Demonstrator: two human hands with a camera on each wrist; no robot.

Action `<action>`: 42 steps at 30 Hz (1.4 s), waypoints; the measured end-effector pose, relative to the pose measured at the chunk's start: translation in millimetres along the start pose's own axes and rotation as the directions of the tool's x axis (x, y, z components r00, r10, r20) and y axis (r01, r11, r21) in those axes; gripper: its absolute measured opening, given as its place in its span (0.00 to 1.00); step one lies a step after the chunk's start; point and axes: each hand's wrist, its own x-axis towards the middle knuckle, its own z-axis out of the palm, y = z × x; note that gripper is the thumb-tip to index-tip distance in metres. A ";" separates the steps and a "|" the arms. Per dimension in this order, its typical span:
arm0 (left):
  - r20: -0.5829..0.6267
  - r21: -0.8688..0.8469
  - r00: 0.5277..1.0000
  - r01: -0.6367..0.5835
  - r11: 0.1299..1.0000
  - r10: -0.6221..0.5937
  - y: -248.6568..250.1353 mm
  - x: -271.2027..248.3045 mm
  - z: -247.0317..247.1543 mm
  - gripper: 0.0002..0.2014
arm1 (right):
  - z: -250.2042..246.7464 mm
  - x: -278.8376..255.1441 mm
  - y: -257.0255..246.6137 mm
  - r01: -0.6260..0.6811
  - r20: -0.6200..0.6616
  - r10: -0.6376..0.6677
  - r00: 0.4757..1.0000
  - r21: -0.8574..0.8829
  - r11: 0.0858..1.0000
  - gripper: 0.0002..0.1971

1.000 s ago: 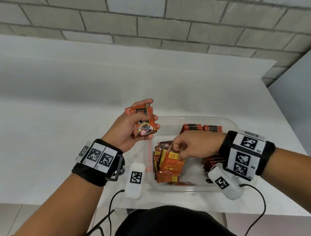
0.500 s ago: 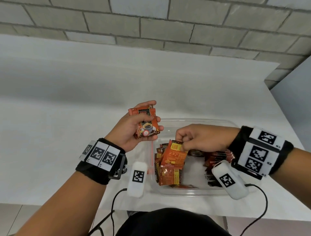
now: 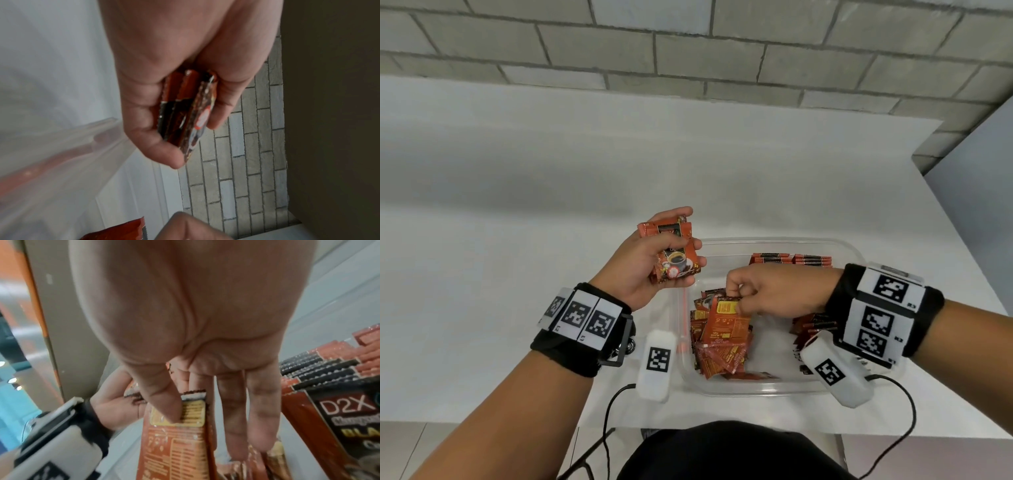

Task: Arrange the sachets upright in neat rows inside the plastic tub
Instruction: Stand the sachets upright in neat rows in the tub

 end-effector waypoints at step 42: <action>0.238 -0.110 0.971 0.034 0.993 -0.007 -9.5 20.6 61.0 0.22 | 4.2 -38.8 26.9 0.501 -0.725 0.217 0.654 0.630 0.593 0.13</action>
